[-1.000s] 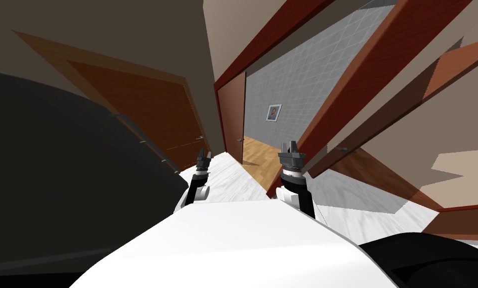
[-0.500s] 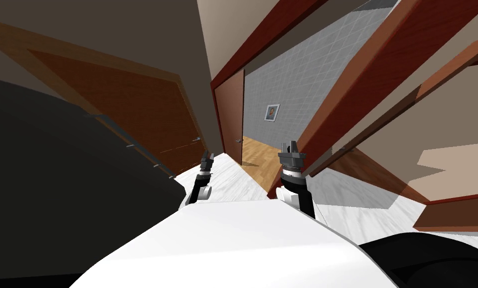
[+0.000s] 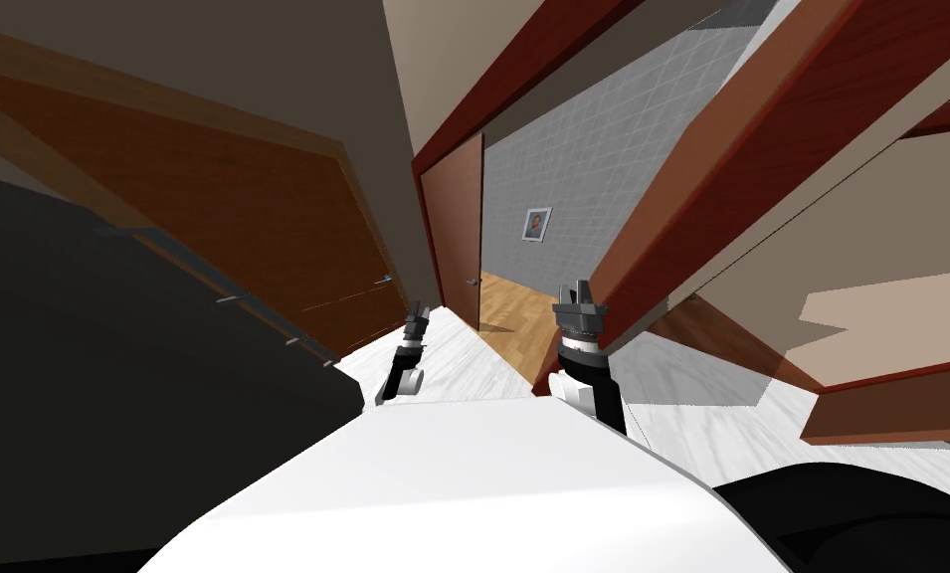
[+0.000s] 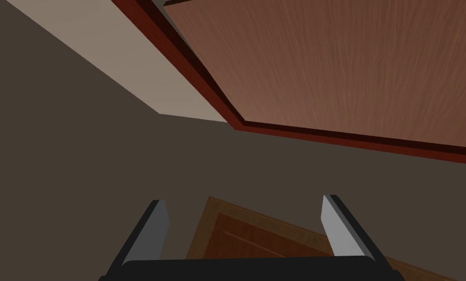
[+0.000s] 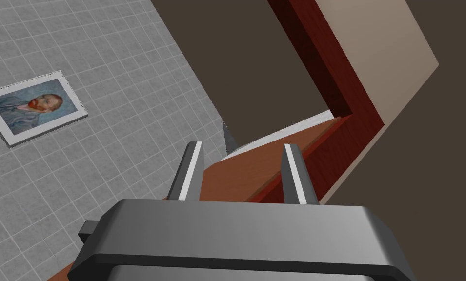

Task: Push the door open

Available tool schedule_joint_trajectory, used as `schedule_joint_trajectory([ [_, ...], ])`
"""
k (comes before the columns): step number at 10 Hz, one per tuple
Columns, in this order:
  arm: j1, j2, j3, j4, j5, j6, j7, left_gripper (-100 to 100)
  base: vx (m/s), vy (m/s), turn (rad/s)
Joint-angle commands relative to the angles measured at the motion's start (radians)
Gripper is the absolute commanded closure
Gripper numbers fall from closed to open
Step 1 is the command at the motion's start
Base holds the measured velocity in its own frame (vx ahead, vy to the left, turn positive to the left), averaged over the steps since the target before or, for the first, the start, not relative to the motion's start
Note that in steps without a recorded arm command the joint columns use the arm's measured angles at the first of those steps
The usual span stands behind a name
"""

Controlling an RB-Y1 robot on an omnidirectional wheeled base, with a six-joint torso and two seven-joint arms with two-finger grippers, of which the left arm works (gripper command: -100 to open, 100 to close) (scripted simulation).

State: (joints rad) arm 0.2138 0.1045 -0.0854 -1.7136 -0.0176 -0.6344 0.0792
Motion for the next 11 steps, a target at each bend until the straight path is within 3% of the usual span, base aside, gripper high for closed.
schedule_joint_trajectory([
  [1, -0.011, -0.002, -0.011, 0.033, -0.001, -0.007, 0.0, -100, 0.108, 0.049, -0.07],
  [11, -0.096, 0.006, -0.055, 0.247, 0.003, -0.047, 0.018, -100, 0.09, 0.05, -0.08],
])
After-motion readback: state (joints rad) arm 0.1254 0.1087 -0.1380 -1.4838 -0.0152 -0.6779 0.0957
